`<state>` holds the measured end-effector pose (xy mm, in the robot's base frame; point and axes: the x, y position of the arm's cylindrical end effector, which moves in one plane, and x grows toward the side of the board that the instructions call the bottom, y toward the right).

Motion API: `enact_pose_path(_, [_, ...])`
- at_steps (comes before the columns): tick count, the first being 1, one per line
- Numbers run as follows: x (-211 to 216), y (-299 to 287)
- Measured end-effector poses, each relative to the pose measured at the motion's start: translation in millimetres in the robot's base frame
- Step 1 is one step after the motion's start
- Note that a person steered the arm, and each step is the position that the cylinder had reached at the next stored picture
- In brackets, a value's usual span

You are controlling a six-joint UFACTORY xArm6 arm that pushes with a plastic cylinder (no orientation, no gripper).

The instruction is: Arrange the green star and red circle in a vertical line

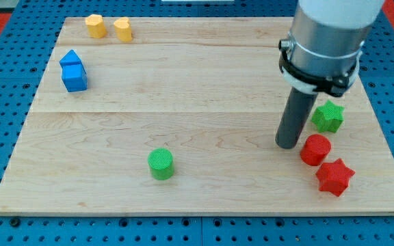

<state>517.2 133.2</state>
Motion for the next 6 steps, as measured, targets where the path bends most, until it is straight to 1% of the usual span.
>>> enact_pose_path(1, [16, 4])
enact_pose_path(3, [11, 41])
enact_pose_path(4, [10, 45])
enact_pose_path(5, [10, -13])
enact_pose_path(6, [27, -69])
